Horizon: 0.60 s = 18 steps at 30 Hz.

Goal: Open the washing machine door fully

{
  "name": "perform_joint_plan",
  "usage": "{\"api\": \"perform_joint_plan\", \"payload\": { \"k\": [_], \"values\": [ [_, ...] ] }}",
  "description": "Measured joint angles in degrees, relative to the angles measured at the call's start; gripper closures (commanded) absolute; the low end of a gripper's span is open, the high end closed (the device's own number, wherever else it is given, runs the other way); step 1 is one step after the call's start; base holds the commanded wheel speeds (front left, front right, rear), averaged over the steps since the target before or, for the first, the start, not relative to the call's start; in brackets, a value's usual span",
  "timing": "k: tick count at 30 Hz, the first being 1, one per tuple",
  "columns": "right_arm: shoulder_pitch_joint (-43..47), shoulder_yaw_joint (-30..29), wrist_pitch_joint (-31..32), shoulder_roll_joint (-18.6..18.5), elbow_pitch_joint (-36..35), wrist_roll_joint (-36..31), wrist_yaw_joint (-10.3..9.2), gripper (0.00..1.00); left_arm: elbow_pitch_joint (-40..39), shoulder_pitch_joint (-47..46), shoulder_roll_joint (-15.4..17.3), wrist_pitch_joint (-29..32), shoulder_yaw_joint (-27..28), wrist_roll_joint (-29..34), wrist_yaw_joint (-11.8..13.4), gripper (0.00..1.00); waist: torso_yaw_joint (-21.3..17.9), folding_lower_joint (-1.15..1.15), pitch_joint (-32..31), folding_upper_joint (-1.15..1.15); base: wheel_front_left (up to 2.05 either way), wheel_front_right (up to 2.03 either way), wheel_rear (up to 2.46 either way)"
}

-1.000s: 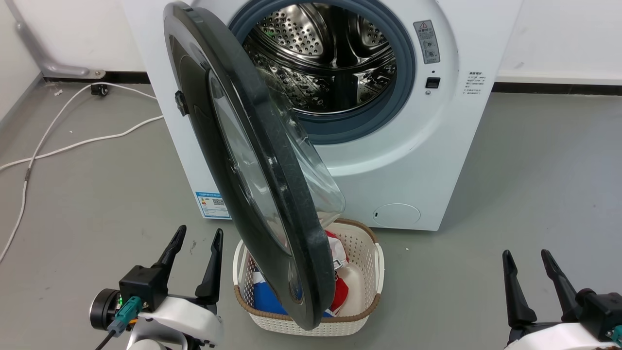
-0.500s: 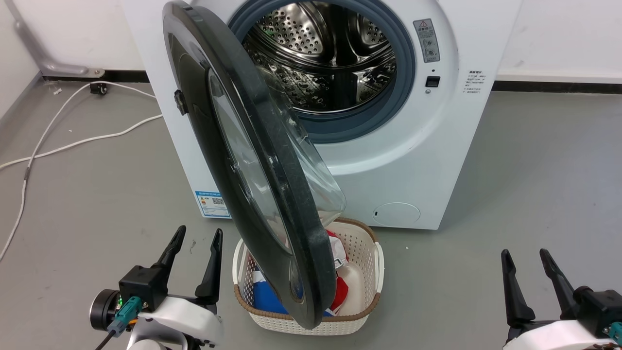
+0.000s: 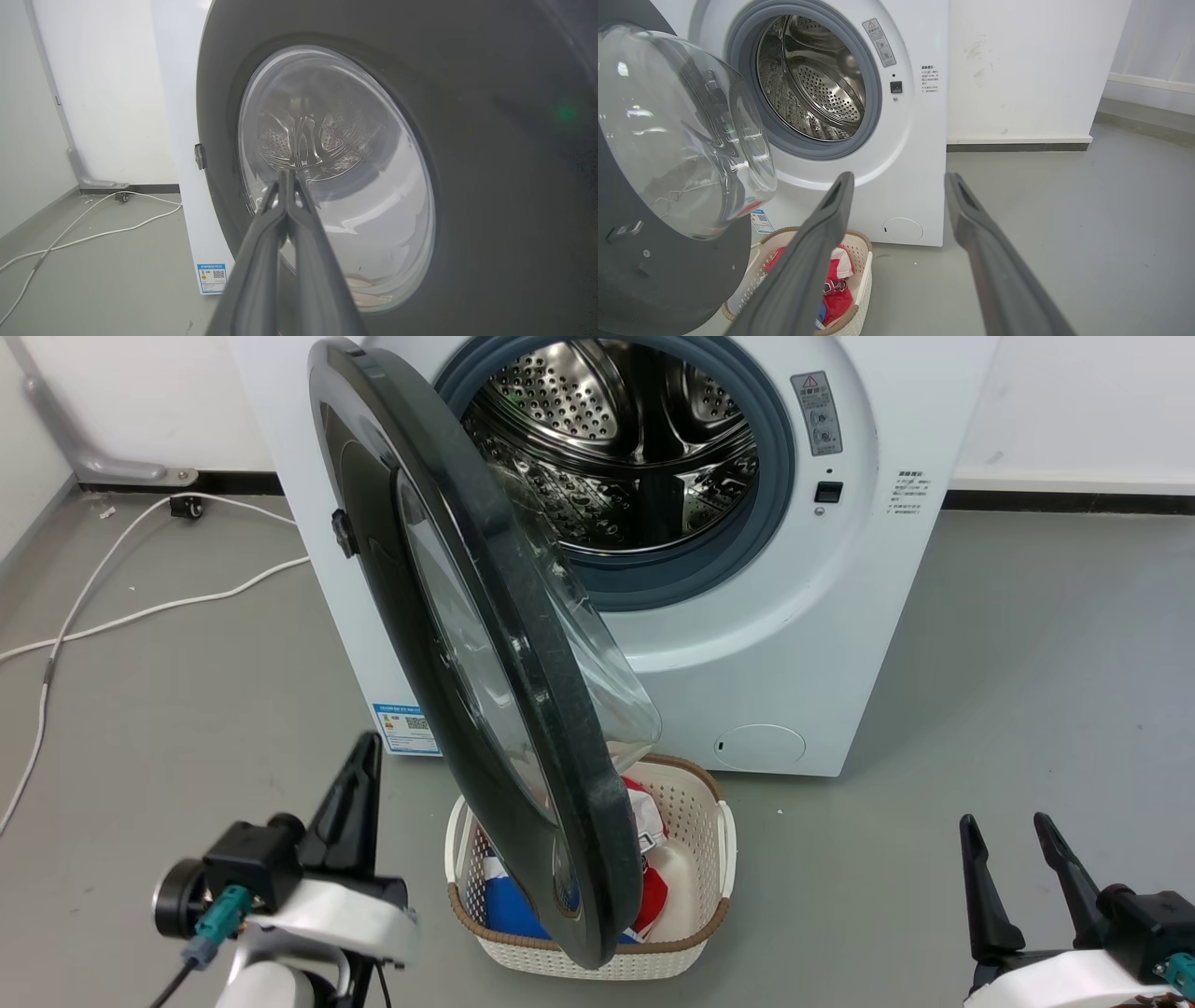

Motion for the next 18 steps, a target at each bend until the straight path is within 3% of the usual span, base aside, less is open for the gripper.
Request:
{"api": "perform_joint_plan", "payload": {
  "k": [11,18],
  "values": [
    [-0.07,-0.12,-0.12,0.01,0.68,0.23,0.00,0.00,-15.28,-5.60,-0.43,0.30,1.23,0.03,0.74,1.00,0.53,0.00,-0.35,0.00,0.00,0.00,0.00],
    [-0.07,-0.56,-0.37,0.01,1.35,0.31,0.00,0.00,-25.32,-7.09,-1.31,7.14,-4.49,-4.05,0.20,1.00,0.75,0.00,-0.95,0.00,0.00,0.00,0.00]
  ]
}}
